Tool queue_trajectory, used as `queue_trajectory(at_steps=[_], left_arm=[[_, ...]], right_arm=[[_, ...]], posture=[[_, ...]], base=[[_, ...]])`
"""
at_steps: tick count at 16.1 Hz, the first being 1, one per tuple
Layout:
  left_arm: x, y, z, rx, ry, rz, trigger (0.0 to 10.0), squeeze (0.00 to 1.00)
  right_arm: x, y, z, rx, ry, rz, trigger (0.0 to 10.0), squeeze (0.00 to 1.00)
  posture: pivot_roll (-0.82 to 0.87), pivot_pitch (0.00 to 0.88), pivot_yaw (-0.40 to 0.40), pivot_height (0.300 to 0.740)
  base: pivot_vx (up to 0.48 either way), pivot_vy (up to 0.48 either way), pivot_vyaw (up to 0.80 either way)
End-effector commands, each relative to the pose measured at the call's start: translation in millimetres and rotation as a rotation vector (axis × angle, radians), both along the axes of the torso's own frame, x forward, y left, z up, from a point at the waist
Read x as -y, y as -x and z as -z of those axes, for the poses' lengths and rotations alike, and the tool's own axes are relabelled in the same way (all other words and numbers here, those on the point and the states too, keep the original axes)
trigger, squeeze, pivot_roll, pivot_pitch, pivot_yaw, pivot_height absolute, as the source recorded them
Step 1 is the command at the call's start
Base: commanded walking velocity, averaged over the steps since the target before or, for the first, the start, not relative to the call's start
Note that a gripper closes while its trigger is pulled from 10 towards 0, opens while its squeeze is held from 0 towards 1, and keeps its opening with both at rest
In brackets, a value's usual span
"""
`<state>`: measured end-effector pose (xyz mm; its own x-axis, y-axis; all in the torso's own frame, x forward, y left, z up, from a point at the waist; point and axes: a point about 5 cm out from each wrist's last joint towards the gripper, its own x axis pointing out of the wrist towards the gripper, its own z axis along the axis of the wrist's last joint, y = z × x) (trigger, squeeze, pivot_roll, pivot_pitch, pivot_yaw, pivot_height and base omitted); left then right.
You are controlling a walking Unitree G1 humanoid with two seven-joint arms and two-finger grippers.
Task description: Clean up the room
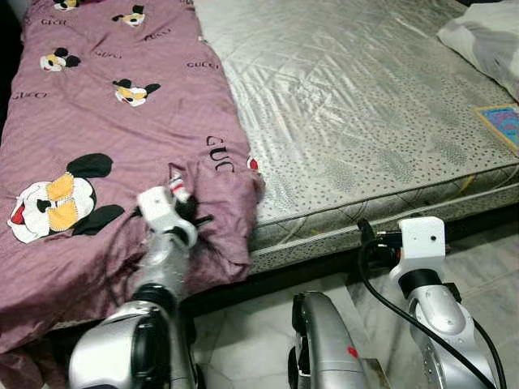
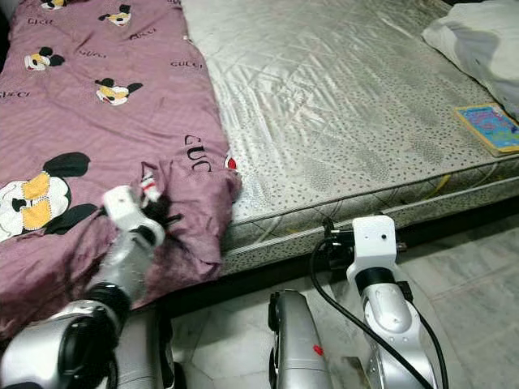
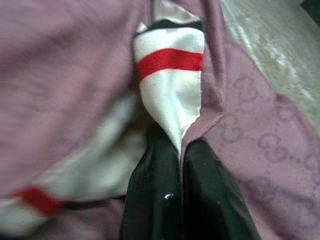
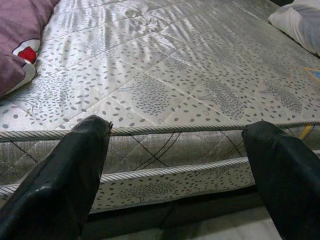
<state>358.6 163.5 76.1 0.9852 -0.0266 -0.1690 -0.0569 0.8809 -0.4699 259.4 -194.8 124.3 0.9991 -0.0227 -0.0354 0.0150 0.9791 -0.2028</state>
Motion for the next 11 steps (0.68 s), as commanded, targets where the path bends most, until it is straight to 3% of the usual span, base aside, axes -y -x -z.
queue_trajectory(at_steps=[1,7,11], left_arm=[[-5.6,5.8,8.7,-0.028,-0.011,0.003,0.0,0.0],[-45.2,20.2,0.8,0.146,-0.118,-0.006,0.0,0.0],[-42.5,32.2,1.3,0.187,-0.246,0.082,0.0,0.0]], right_arm=[[2.9,1.2,1.4,-0.003,-0.003,0.015,10.0,0.0],[-0.9,0.6,1.4,0.0,-0.017,0.004,10.0,0.0],[-4.3,-3.6,0.0,0.006,-0.021,-0.01,10.0,0.0]], posture=[[-0.15,0.178,0.021,0.557],[-0.12,0.176,0.014,0.557],[-0.11,0.171,0.009,0.557]], base=[[0.0,0.0,0.0],[0.0,0.0,0.0],[0.0,0.0,0.0]])
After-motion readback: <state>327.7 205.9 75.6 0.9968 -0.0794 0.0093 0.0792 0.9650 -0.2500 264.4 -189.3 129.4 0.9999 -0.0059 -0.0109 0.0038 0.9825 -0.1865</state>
